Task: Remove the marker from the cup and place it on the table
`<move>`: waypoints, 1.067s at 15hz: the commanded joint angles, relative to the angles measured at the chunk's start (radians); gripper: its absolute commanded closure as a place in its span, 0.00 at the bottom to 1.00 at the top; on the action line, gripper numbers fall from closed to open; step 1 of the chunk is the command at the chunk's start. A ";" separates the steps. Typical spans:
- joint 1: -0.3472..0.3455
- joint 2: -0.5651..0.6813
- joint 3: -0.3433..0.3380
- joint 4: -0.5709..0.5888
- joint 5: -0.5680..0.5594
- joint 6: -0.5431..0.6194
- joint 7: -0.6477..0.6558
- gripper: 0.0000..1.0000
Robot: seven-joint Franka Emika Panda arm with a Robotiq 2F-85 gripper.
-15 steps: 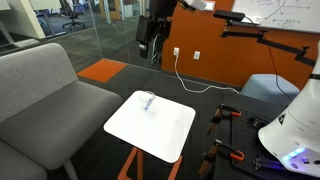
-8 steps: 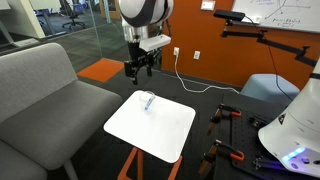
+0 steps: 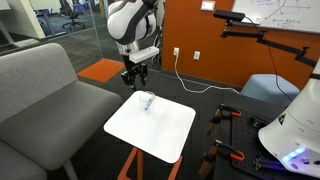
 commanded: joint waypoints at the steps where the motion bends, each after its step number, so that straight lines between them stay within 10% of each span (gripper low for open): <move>1: -0.013 0.007 0.002 0.030 0.009 -0.051 0.031 0.63; 16: -0.074 0.060 0.017 -0.029 0.070 -0.031 -0.010 0.66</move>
